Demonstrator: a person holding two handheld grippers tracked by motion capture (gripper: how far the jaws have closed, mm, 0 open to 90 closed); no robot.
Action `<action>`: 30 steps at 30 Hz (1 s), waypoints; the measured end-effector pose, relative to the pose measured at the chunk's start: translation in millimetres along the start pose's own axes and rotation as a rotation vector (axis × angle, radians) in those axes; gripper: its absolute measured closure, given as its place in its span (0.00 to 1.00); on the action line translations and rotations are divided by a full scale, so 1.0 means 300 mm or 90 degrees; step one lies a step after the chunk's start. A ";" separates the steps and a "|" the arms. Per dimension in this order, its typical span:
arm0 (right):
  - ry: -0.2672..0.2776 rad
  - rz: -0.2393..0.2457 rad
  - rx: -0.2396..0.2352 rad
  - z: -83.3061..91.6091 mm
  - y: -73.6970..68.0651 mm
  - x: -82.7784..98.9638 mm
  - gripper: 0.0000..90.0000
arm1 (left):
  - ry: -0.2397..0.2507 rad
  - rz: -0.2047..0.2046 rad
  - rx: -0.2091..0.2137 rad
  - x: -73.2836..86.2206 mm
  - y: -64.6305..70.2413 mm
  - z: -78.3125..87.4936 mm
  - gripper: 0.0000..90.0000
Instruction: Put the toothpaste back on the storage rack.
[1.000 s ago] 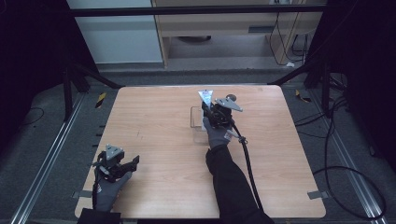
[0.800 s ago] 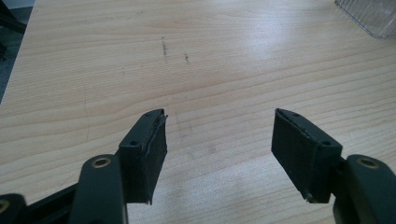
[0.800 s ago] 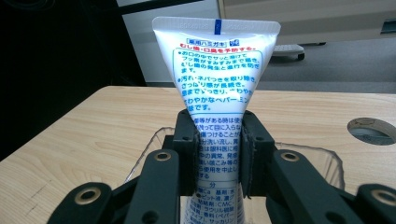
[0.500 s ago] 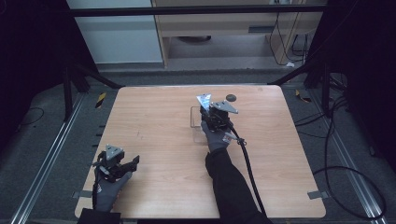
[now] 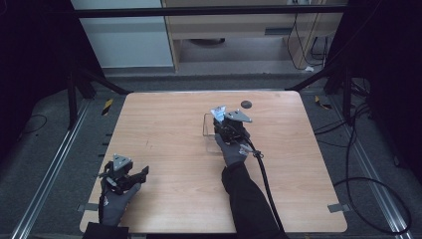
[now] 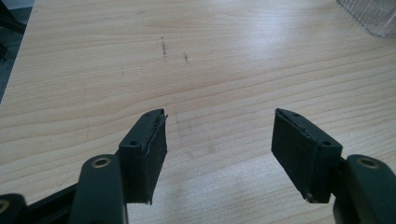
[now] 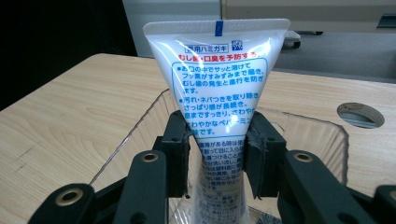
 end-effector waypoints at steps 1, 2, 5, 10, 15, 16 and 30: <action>-0.003 0.003 0.000 0.001 0.000 0.000 0.71 | 0.000 0.000 -0.001 0.000 0.000 0.000 0.38; -0.005 0.004 -0.001 0.001 0.000 0.000 0.70 | -0.001 0.000 0.000 0.000 -0.001 0.000 0.38; -0.011 0.004 -0.006 0.004 0.001 -0.002 0.68 | 0.000 0.000 0.000 0.000 -0.001 0.000 0.38; -0.026 0.017 -0.003 0.010 0.000 -0.002 0.63 | 0.000 -0.001 0.000 0.000 0.001 0.001 0.38; -0.036 0.022 0.002 0.011 0.010 0.008 0.61 | -0.001 -0.001 0.000 0.000 0.001 0.000 0.38; -0.036 0.022 -0.001 0.011 0.014 0.008 0.60 | -0.001 -0.001 0.000 0.000 0.001 0.000 0.38; 0.010 0.035 -0.002 0.099 0.035 -0.045 0.36 | 0.000 -0.001 0.000 0.000 0.002 0.000 0.38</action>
Point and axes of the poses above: each handheld gripper's, and its own axes: z roughly backward along the jaws, x roughly out of its underside, y roughly to its right, the point moved 1 cm from there along -z, roughly forward along the jaws, and after that the axes turned 11 degrees about x, right-handed, at the moved point
